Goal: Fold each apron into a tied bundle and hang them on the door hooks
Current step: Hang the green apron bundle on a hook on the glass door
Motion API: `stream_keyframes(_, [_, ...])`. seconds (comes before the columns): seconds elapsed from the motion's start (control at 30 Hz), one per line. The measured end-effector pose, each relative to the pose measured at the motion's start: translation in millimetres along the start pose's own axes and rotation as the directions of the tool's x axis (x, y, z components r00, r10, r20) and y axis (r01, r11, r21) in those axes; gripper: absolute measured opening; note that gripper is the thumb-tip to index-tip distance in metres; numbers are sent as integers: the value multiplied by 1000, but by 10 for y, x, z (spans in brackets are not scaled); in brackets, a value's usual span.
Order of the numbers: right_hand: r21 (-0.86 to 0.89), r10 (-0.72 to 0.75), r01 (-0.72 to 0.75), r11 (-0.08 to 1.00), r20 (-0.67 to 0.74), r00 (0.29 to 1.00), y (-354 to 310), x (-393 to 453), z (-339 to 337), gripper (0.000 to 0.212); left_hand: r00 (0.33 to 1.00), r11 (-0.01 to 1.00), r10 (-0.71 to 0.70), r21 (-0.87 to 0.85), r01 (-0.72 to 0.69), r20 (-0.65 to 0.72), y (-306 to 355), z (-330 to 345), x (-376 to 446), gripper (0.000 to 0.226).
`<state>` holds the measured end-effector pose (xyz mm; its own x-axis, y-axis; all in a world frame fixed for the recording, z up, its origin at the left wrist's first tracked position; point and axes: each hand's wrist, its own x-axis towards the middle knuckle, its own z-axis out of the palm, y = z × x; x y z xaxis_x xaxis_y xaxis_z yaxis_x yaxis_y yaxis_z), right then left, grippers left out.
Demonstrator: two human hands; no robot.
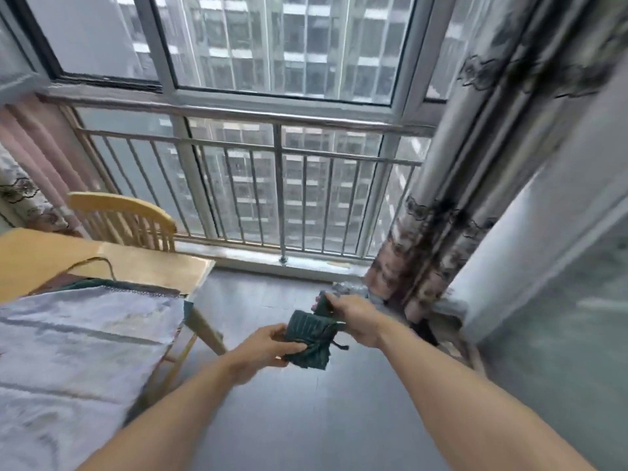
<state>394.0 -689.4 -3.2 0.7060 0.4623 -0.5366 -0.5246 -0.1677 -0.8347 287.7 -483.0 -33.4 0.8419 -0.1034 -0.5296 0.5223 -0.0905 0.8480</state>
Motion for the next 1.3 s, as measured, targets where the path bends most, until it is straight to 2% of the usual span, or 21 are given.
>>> stream_keyframes(0.13, [-13, -90, 90, 996, -204, 975, -186, -525, -807, 38, 990, 994, -29, 105, 15, 135, 284, 656, 244, 51])
stream_keyframes(0.33, [41, -193, 237, 971, -455, 869, -578, -1169, -1732, 24, 942, 955, -94, 295, -5, 321, 628, 1372, 692, 50])
stream_keyframes(0.47, [-46, -293, 339, 940, -620, 728, -987, -1461, -2260, 25, 883, 903, -160, 427, -51, 442, 853, 1802, 1047, 56])
stream_keyframes(0.53, [-123, -326, 336, 934, -679, 657, -1232, -1573, -2495, 22, 855, 892, -177, 447, -70, 487, 986, 2009, 1208, 57])
stream_keyframes(0.63, [-297, -358, 203, 933, -717, 598, -1625, -1770, -2875, 6, 818, 889, -176, 445, -106, 547, 1293, 2331, 1537, 60])
stream_keyframes(0.67, [-360, -356, 127, 924, -691, 629, -1690, -1831, -2890, 3, 810, 884, -189, 455, -106, 555, 1309, 2348, 1563, 61])
stream_keyframes(0.7, [-423, -355, 49, 905, -685, 636, -1878, -1916, -3088, 10, 786, 872, -193, 470, -138, 587, 1519, 2500, 1781, 60])
stream_keyframes(0.73, [-483, -348, -15, 875, -652, 674, -1982, -1973, -3192, 14, 778, 862, -192, 481, -157, 598, 1601, 2551, 1892, 58])
stream_keyframes(0.83, [-677, -353, -178, 714, -568, 743, -2364, -2186, -3490, 11, 742, 841, -169, 488, -235, 648, 1989, 2771, 2172, 51])
stream_keyframes(0.9, [-708, -294, -258, 657, -556, 777, -2634, -2311, -3667, 15, 693, 818, -155, 485, -309, 704, 2305, 2965, 2419, 51])
stream_keyframes(1.0, [-695, -254, -266, 668, -550, 796, -2911, -2495, -3835, 21, 634, 766, -160, 500, -404, 757, 2704, 3295, 2709, 51])
stream_keyframes(1.17, [-649, -300, -262, 714, -622, 723, -3316, -2915, -4044, 21, 604, 660, -121, 518, -544, 788, 3449, 3966, 2863, 64])
stream_keyframes(1.23, [-644, -343, -260, 719, -655, 674, -3475, -3068, -4150, 20, 553, 664, -53, 443, -602, 831, 3903, 4263, 2760, 68])
stream_keyframes(1.3, [-652, -407, -270, 709, -691, 598, -3656, -3199, -4287, 19, 478, 701, 73, 295, -649, 875, 4420, 4568, 2584, 62])
